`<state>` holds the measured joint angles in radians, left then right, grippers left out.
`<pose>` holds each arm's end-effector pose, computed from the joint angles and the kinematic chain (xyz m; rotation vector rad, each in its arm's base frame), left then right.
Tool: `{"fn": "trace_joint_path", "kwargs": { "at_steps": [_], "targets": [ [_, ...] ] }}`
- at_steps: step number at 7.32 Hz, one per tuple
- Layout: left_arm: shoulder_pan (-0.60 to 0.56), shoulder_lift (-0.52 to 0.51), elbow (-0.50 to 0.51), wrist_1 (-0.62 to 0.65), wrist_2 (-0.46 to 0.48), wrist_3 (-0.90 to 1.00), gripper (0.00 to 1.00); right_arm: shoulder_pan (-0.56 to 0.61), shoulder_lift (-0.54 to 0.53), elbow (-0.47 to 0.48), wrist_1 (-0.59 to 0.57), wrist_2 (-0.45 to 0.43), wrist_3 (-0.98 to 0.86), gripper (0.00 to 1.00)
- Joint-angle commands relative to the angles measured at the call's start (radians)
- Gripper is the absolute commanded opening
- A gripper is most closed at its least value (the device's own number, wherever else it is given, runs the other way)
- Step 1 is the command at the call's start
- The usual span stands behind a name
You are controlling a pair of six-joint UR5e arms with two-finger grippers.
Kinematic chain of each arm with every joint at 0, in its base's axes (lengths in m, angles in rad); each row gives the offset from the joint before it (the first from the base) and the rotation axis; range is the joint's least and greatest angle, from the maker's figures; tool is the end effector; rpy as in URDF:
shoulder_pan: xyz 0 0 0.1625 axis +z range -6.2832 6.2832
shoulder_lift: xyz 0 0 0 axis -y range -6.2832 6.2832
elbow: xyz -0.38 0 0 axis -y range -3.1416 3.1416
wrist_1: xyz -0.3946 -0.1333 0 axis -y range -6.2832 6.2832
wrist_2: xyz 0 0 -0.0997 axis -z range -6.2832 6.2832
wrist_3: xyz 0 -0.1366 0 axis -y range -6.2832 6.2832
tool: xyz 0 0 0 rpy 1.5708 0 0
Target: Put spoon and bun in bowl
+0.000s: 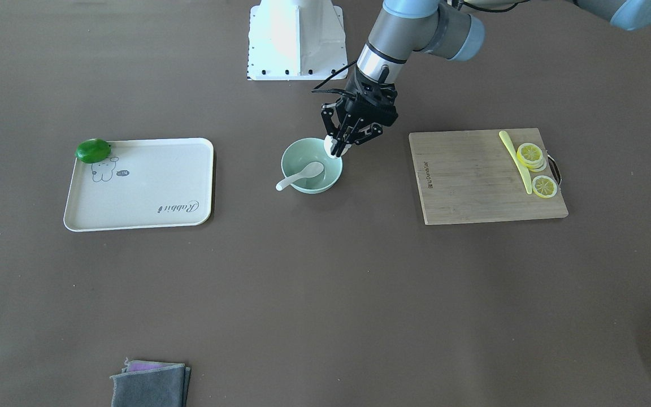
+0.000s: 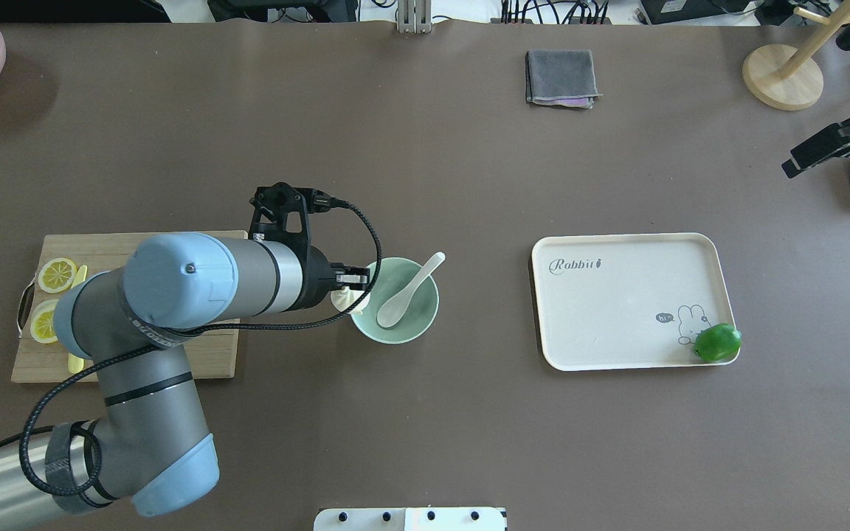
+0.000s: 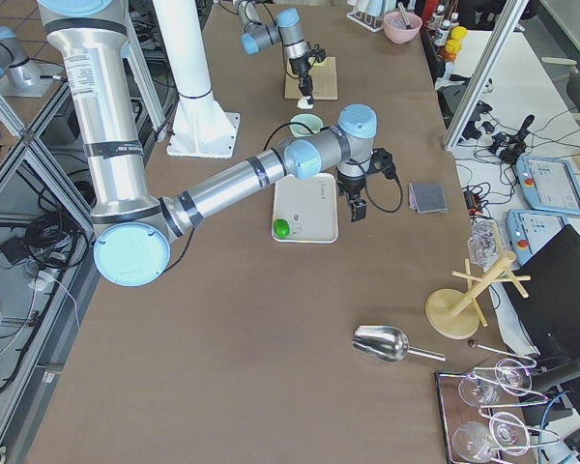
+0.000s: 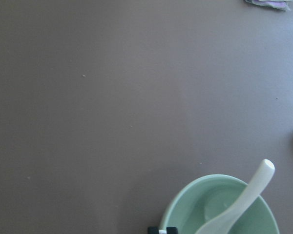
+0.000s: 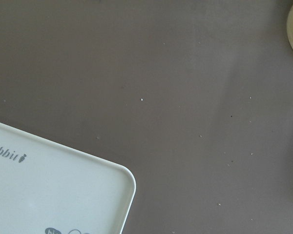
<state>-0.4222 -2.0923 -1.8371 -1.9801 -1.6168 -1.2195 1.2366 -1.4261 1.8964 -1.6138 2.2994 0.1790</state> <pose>0.5236 -0.3745 0.1693 0.4141 1.1237 -0.0347 -0.1370 -0.5236 0.4112 0.2133 -0.7998 -0.3019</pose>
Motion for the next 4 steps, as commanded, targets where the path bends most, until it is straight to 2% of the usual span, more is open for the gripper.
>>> {"fn": "trace_joint_path", "kwargs": {
  "at_steps": [1,2,3,4],
  "targets": [
    [0.034,-0.063,0.041,0.024,0.014,-0.037,0.0,0.014,-0.026,0.001,0.0,-0.001,-0.015,1.0],
    [0.034,-0.064,0.039,0.02,0.011,-0.034,0.5,0.014,-0.034,0.007,0.002,-0.003,-0.015,1.0],
    [0.034,-0.064,0.039,0.011,0.011,-0.032,0.85,0.014,-0.036,0.003,0.002,-0.002,-0.015,1.0],
    [0.031,-0.064,0.038,0.006,0.011,-0.029,0.97,0.014,-0.036,0.001,0.0,-0.002,-0.006,1.0]
  ]
}}
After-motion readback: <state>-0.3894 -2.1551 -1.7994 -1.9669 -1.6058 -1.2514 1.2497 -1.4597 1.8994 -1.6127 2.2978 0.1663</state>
